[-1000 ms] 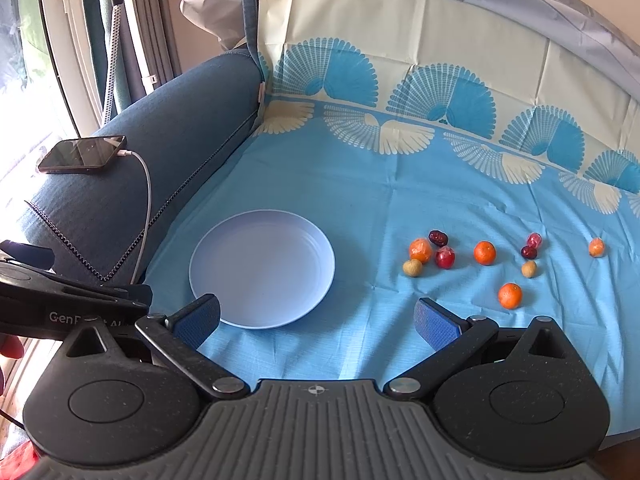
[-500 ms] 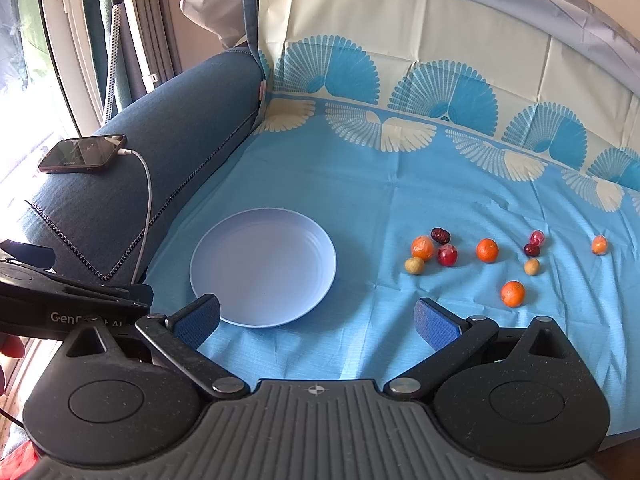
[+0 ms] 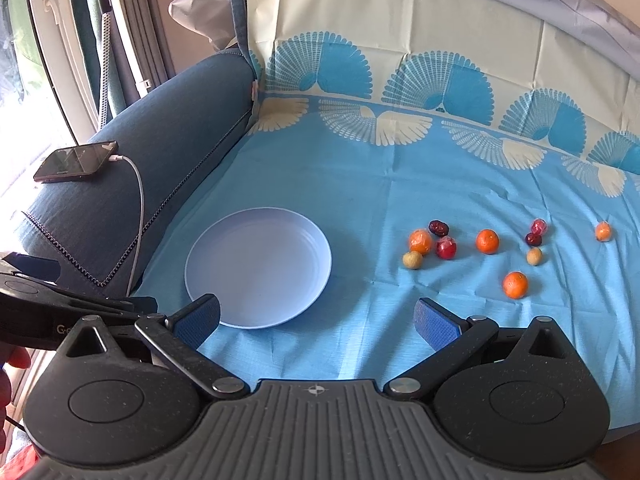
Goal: Organize fruits
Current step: 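Grasp a wrapped mandarin with the left tool while the right tool grasps a mandarin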
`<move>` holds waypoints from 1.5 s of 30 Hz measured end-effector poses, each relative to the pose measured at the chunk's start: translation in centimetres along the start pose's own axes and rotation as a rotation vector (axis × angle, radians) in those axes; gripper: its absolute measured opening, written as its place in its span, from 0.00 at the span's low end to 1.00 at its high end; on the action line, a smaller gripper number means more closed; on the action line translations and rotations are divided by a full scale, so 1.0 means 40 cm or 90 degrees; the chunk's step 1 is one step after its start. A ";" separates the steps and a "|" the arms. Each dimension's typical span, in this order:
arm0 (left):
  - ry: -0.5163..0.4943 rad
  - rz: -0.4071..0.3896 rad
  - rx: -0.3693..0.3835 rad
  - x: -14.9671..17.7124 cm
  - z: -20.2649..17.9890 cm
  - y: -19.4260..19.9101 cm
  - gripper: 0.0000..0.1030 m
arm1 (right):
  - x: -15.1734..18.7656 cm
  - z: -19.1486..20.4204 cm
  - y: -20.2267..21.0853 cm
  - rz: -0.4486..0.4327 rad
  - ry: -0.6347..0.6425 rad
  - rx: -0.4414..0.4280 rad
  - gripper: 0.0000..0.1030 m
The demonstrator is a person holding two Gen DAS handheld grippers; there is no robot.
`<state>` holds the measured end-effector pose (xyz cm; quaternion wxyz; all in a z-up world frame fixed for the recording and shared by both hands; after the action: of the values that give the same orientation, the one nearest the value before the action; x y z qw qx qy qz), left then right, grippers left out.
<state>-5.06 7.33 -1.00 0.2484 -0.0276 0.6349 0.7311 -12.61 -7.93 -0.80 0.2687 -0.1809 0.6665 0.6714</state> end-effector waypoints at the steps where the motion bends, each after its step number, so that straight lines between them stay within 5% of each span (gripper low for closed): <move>1: -0.003 0.002 0.000 -0.003 -0.008 -0.003 1.00 | 0.000 -0.009 -0.002 0.001 -0.007 -0.001 1.00; 15: -0.073 0.030 -0.001 -0.066 -0.165 -0.057 1.00 | 0.014 -0.208 -0.035 0.027 -0.132 0.015 1.00; 23: -0.129 0.028 0.039 -0.130 -0.316 -0.129 1.00 | 0.042 -0.393 -0.083 -0.039 -0.205 0.090 1.00; 29: -0.167 0.022 0.078 -0.220 -0.456 -0.238 1.00 | 0.057 -0.515 -0.201 -0.035 -0.206 0.185 0.99; 37: -0.188 0.025 0.107 -0.364 -0.601 -0.405 1.00 | 0.047 -0.593 -0.408 0.038 -0.248 0.189 0.99; 45: -0.208 0.053 0.137 -0.456 -0.655 -0.518 0.96 | 0.036 -0.617 -0.539 0.045 -0.263 0.214 0.99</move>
<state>11.96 -21.88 -18.49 0.3191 0.1443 0.6614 0.6633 -3.62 -32.96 -19.99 0.4019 0.0309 0.7057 0.5827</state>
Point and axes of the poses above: each gripper's, at about its wrist camera, not at the fingertips, and y roughly against the way its jaws point, z to its left, x to its underside, the point moved 1 cm from there along -y, roughly the way its jaws point, and after that the axes turned 9 degrees about z, right-handed, at the moved point
